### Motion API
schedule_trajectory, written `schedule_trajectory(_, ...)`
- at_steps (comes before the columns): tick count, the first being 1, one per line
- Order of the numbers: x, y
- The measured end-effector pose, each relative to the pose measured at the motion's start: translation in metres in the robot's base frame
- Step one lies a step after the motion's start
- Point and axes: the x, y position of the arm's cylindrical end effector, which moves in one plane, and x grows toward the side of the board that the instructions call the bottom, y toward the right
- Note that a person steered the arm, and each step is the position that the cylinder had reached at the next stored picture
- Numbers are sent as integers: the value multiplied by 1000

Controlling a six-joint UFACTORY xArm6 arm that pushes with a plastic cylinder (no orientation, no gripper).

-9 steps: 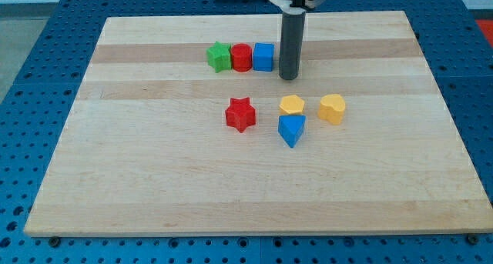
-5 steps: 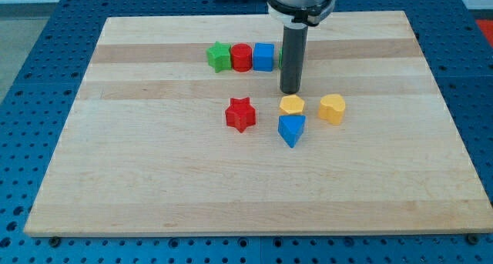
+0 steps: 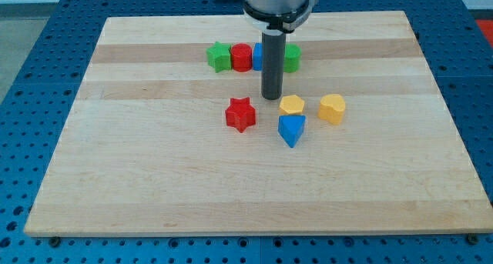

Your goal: Slightly move the red star to the bottom left of the yellow hexagon

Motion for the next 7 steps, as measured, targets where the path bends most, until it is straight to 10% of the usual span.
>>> schedule_trajectory(7, 33, -19)
